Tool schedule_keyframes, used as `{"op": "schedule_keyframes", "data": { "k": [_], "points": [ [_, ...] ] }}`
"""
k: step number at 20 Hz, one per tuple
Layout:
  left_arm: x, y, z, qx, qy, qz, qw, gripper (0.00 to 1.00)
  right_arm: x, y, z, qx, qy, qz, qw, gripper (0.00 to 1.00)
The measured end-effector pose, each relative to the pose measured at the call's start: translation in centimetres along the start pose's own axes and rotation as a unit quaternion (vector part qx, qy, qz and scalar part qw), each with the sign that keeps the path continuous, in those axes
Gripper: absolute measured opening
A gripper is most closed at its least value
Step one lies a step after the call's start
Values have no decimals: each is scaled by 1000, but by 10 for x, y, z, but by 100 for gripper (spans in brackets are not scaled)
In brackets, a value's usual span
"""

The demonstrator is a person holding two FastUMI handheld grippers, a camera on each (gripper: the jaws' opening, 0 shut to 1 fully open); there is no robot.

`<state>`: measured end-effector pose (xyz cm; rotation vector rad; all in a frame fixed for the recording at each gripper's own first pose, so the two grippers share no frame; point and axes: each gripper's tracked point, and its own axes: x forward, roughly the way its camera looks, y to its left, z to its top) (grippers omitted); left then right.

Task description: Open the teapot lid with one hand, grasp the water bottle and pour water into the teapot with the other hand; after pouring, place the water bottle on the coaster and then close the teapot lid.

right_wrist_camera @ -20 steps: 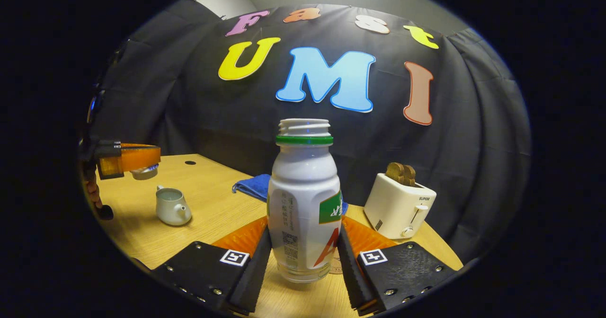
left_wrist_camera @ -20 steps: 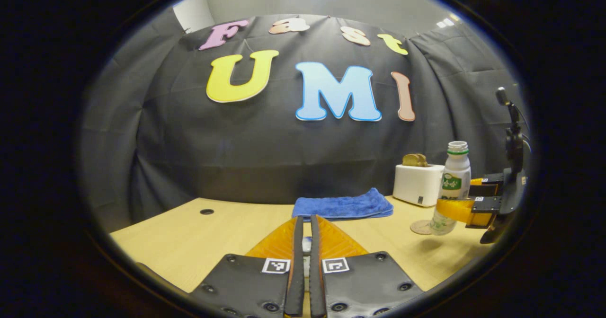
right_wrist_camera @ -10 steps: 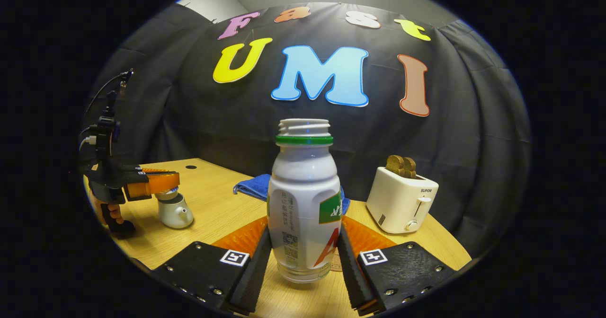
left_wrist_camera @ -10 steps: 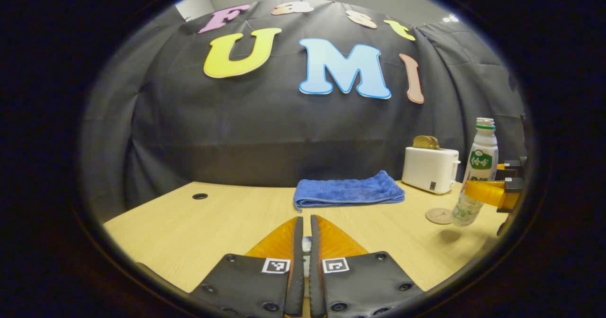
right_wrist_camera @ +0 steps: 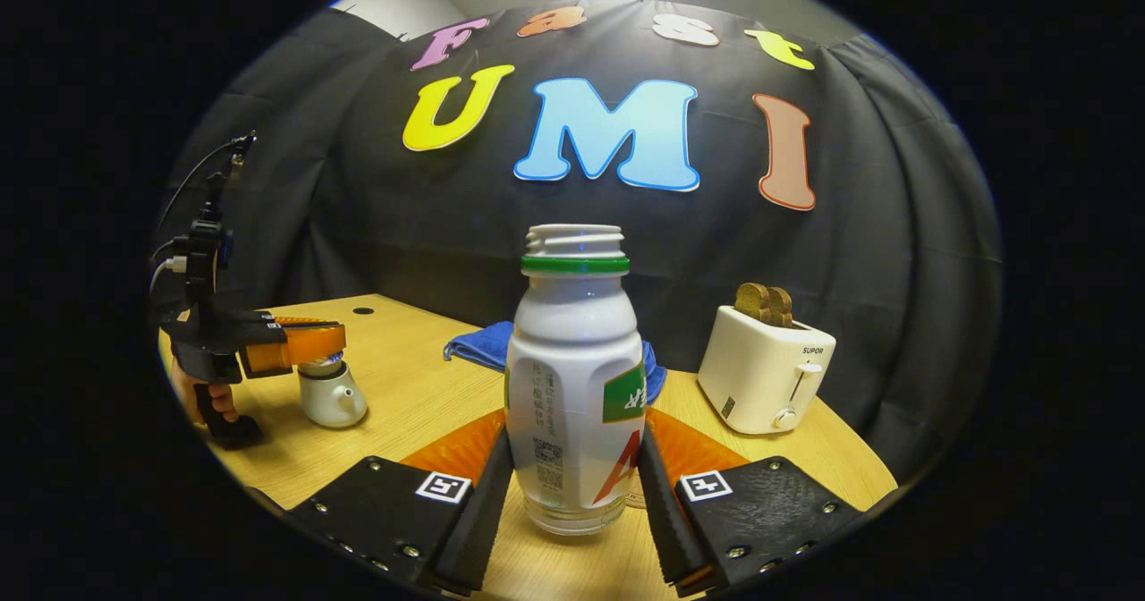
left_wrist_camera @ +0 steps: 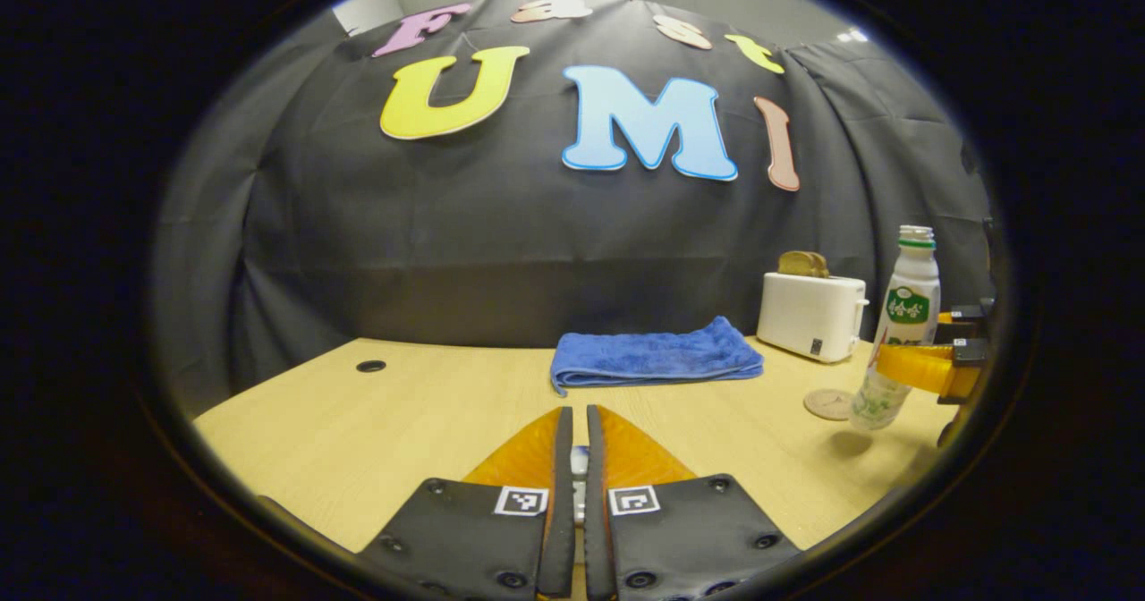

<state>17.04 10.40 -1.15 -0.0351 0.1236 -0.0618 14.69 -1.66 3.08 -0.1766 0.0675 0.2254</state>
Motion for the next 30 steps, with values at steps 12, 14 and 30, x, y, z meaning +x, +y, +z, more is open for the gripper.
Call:
{"op": "schedule_keyframes", "data": {
  "k": [12,14,30],
  "points": [
    [6,-4,-6,7,3,-3,1000,11,0,3,-4,3,2,8,1000,70],
    [6,-4,-9,8,2,1,1000,15,1,3,-4,4,3,10,1000,70],
    [-67,-1,80,44,-176,33,983,98,28,-58,-6,24,-27,-82,996,70]
  ]
}}
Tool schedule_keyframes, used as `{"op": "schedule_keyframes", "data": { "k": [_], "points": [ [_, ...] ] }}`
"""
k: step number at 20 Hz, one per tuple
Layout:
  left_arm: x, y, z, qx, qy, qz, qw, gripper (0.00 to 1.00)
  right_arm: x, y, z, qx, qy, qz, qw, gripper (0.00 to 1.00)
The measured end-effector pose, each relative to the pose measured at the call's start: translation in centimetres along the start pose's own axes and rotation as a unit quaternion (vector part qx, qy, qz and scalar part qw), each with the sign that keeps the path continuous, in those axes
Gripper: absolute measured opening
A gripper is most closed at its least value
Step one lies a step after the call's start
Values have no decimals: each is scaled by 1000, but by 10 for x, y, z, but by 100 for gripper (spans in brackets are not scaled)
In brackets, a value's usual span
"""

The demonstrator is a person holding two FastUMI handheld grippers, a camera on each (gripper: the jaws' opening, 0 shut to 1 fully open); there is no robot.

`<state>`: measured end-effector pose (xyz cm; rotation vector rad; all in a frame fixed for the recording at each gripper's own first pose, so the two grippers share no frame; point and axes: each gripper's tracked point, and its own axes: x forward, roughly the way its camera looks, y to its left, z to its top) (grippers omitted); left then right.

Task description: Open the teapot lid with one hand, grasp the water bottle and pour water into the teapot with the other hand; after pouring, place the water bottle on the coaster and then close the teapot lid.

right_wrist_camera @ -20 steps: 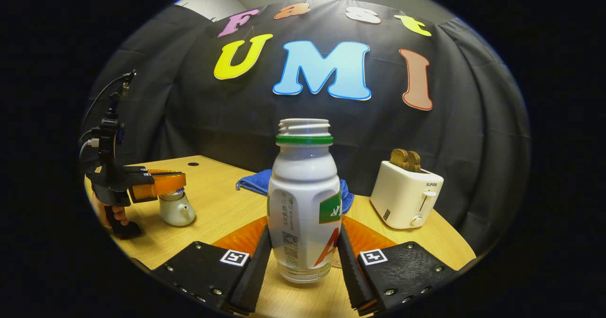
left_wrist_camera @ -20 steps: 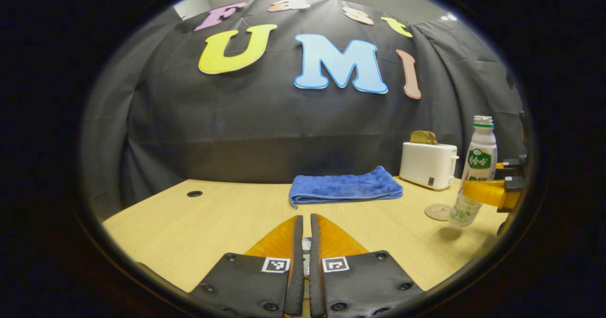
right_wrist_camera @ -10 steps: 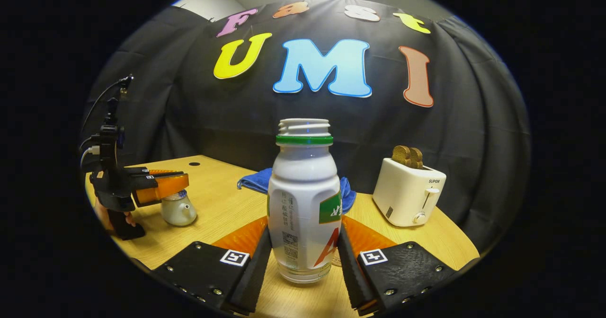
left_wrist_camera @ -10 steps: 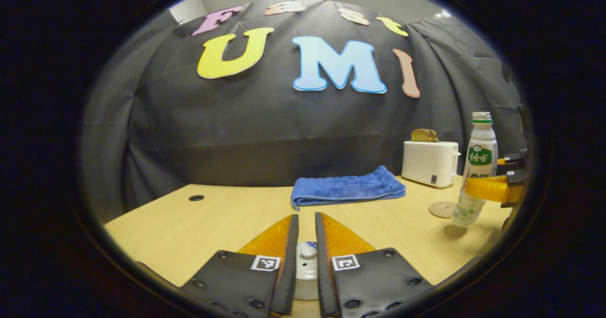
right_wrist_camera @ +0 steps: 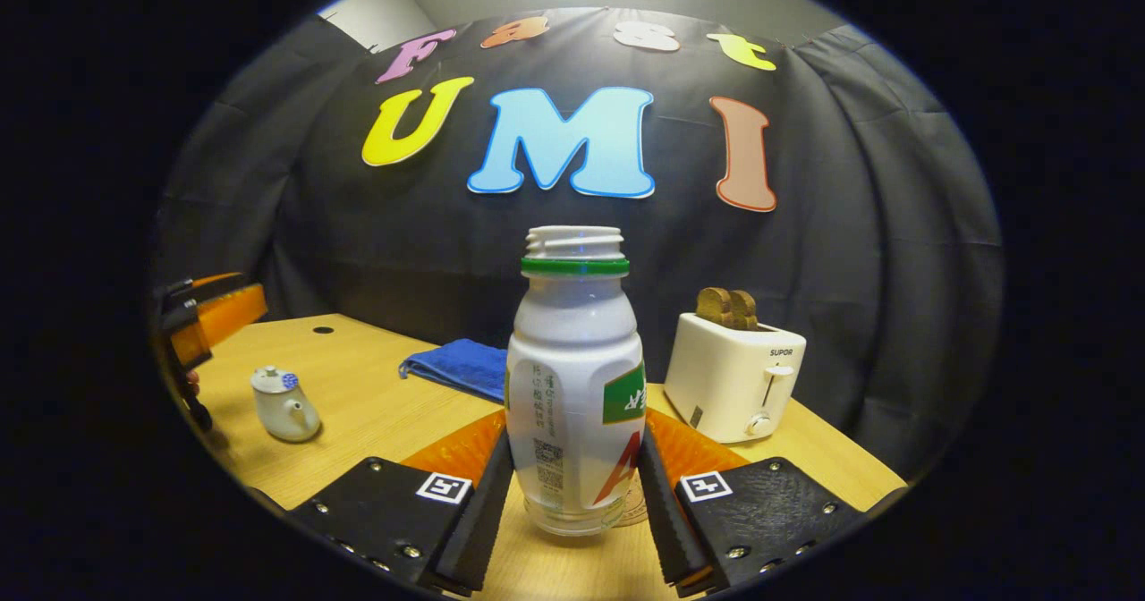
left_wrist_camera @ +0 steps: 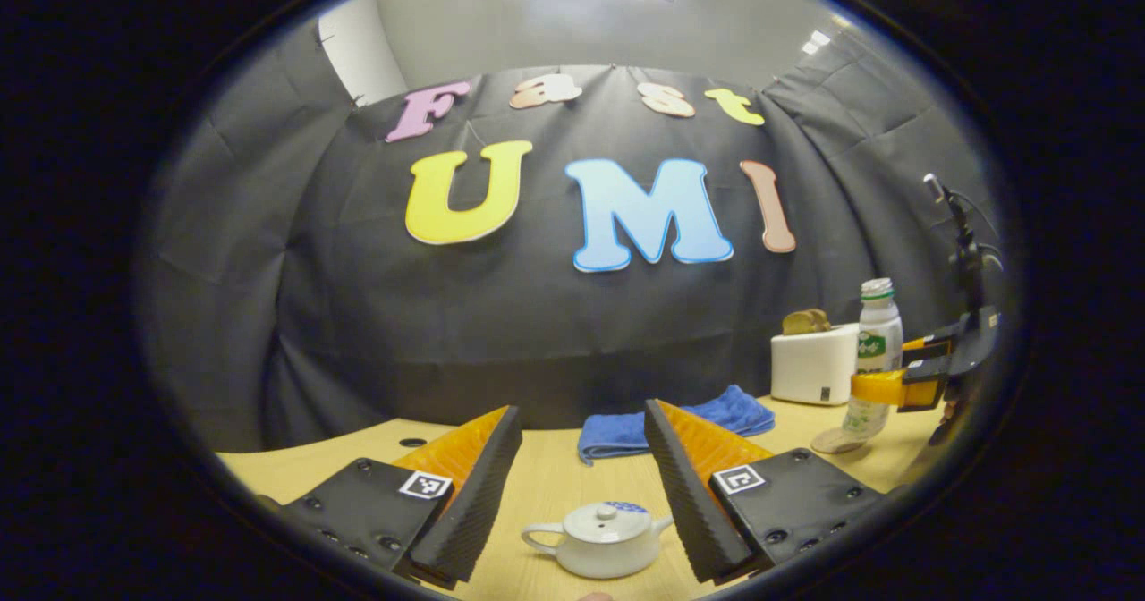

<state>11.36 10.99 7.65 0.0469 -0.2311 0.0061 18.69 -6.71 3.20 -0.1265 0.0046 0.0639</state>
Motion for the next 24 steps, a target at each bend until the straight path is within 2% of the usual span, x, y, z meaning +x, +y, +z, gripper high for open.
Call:
{"op": "schedule_keyframes", "data": {
  "k": [2,5,7,10,12,21,24],
  "points": [
    [-2,0,12,-9,-19,-7,1000,98,17,-19,-8,12,18,-25,999,70],
    [0,5,5,-34,-8,-10,999,98,39,-24,-13,63,32,-20,997,70],
    [1,9,0,-56,4,-11,998,98,46,-26,-13,75,35,-17,996,70],
    [3,11,-1,-62,6,-9,998,98,45,-23,-21,76,50,-12,996,70],
    [4,9,-1,-59,8,-12,998,93,45,-24,-24,86,53,-13,995,70],
    [4,-1,-8,-57,17,-25,998,93,48,-21,-32,77,64,-13,995,70],
    [6,-4,-8,-56,19,-31,998,93,47,-18,-34,54,70,-14,996,73]
  ]
}}
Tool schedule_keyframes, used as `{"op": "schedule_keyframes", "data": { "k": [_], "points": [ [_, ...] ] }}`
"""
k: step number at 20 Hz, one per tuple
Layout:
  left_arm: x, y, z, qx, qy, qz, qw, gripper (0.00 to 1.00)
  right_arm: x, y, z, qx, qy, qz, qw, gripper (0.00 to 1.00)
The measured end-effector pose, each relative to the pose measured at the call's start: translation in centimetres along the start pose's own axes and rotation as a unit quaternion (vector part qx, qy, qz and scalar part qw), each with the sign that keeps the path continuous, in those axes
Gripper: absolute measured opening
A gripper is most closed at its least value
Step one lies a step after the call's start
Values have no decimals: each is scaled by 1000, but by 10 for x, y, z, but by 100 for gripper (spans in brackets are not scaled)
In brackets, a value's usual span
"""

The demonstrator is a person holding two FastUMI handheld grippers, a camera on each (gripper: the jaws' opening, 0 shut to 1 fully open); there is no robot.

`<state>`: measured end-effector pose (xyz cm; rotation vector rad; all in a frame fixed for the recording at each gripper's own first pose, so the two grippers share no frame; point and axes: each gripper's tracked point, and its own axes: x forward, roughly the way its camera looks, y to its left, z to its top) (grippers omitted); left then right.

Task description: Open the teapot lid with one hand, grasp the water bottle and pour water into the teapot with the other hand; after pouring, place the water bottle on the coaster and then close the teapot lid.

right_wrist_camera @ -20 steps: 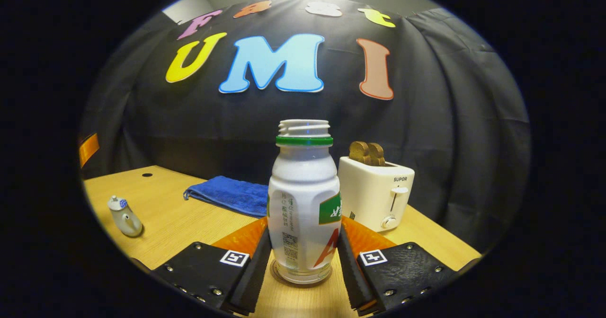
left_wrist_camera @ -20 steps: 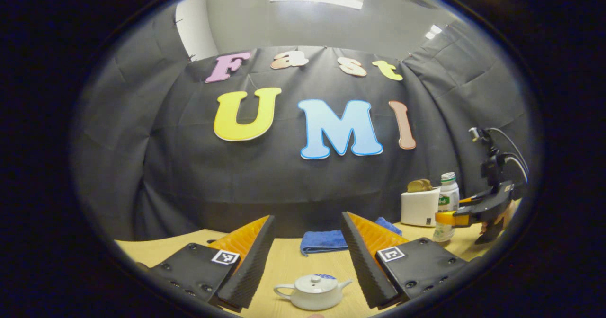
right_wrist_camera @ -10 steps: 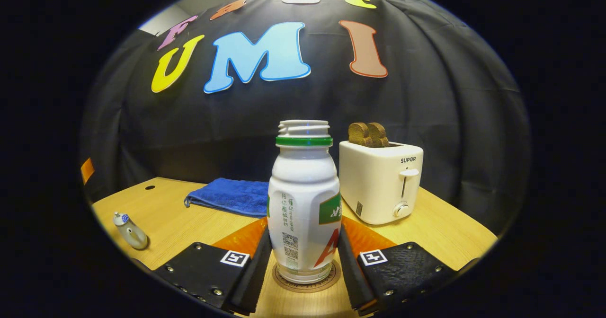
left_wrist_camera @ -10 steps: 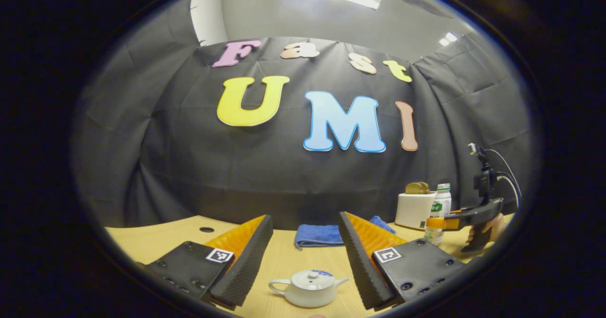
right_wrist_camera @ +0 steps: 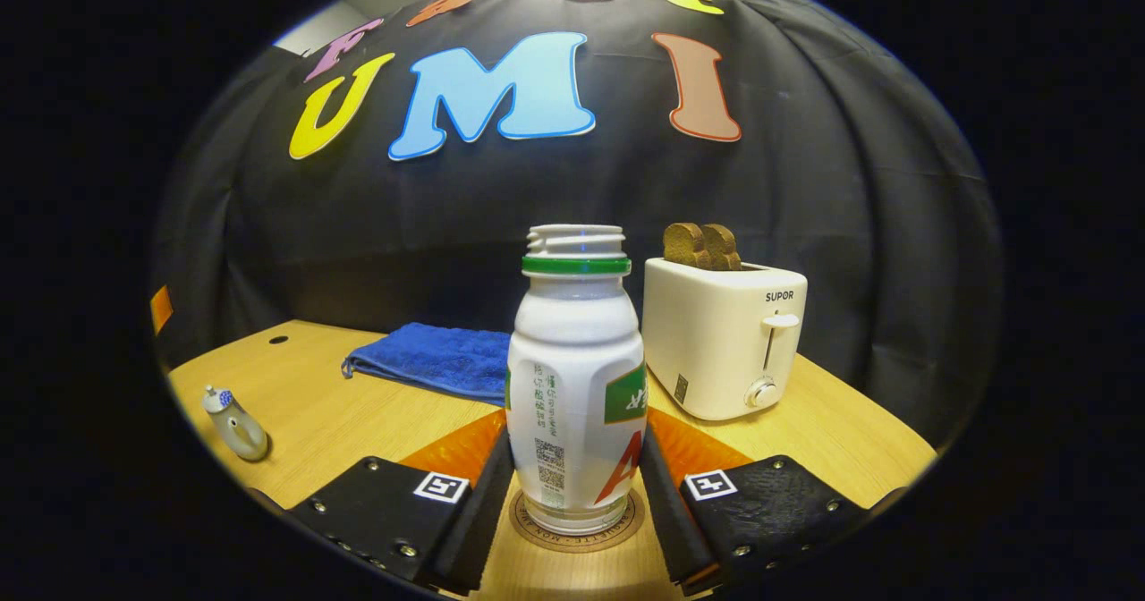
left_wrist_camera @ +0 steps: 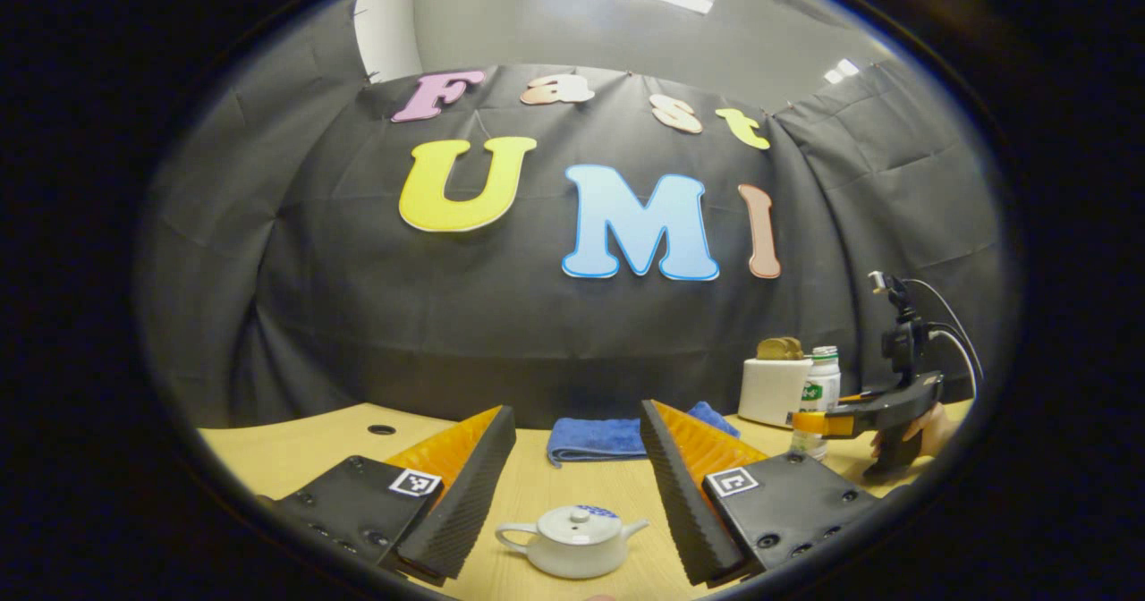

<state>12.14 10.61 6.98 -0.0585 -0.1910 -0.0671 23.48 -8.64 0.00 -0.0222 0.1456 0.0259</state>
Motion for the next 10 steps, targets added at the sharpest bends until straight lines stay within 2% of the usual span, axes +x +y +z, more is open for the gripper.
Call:
{"op": "schedule_keyframes", "data": {
  "k": [1,2,3,6,10],
  "points": [
    [0,-1,0,1,0,-1,1000,93,-1,-2,3,-8,-3,-8,1000,75],
    [-1,-1,0,3,-1,-2,1000,93,-1,-4,4,-14,-7,-14,1000,82],
    [-2,-2,1,4,-2,-3,1000,93,-3,-6,7,-17,-11,-16,1000,99],
    [-2,-6,2,8,-4,-8,1000,93,-9,-7,14,-8,-19,-19,1000,98],
    [-5,-8,6,16,-8,-11,1000,93,-21,-6,15,-25,-20,-22,999,98]
  ]
}}
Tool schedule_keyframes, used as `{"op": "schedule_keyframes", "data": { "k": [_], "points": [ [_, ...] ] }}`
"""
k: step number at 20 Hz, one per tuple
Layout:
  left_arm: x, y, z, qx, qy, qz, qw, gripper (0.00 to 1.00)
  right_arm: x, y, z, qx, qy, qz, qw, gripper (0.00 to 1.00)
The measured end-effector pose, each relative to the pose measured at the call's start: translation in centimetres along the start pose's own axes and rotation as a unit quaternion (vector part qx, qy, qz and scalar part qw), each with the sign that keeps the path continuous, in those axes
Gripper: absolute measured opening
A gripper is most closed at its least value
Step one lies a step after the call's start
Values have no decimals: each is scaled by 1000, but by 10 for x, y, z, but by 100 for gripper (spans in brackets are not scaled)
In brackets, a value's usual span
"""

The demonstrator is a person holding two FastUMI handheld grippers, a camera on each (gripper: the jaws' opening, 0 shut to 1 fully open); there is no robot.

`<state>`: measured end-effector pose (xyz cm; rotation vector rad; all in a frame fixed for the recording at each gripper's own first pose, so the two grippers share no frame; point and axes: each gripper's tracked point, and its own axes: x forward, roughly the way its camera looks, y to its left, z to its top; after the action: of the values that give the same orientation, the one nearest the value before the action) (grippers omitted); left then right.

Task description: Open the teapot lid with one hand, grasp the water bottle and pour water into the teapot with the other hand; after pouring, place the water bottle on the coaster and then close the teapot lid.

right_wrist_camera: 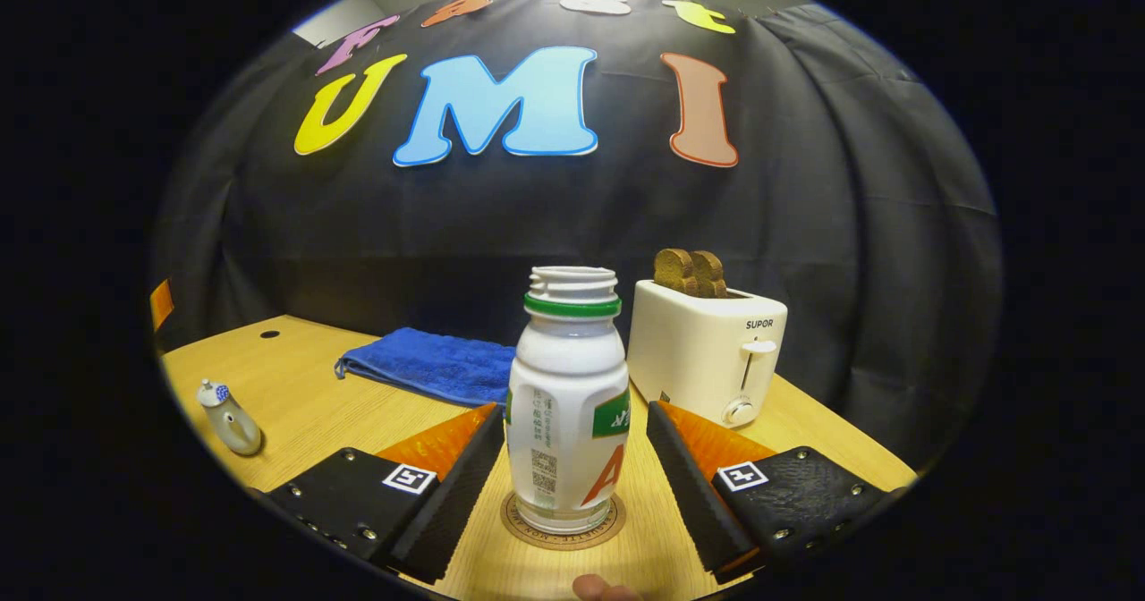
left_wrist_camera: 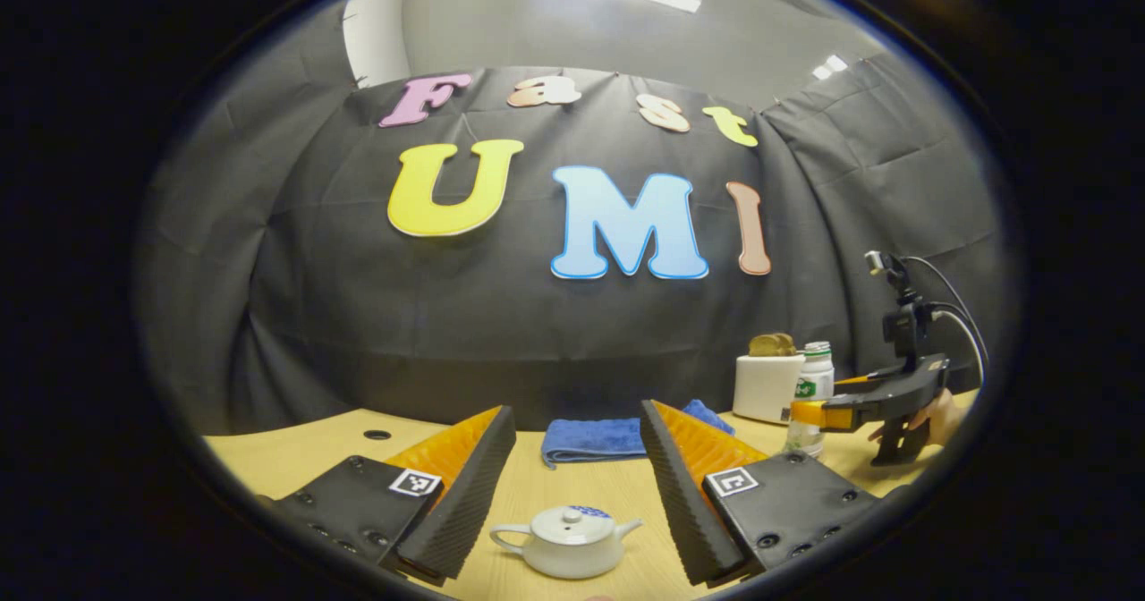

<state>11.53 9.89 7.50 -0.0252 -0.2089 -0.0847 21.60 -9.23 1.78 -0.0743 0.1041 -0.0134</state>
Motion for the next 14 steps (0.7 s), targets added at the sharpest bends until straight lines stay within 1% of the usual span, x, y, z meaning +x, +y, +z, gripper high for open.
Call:
{"op": "schedule_keyframes", "data": {
  "k": [2,5,6,8,9,10,12,14],
  "points": [
    [-2,0,7,0,-12,-1,1000,93,-11,-1,4,-8,-5,-4,1000,98],
    [-1,-5,8,-3,-15,-7,1000,93,-44,3,14,12,-14,-1,1000,98],
    [-4,-9,5,-7,-10,-7,1000,92,-62,7,15,19,-17,0,1000,99],
    [-13,-27,-3,-25,19,-19,999,96,-100,17,15,17,-31,-1,999,98],
    [-22,-36,-5,-30,30,-22,999,96,-116,23,13,15,-37,-8,999,98],
    [-34,-44,-9,-33,42,-19,998,99,-131,30,8,12,-39,-12,999,98],
    [-58,-51,-19,-42,67,-3,997,99,-155,45,0,9,-39,-19,999,98],
    [-76,-60,-19,-54,73,5,996,99,-173,60,-5,5,-46,-20,999,98]
  ]
}}
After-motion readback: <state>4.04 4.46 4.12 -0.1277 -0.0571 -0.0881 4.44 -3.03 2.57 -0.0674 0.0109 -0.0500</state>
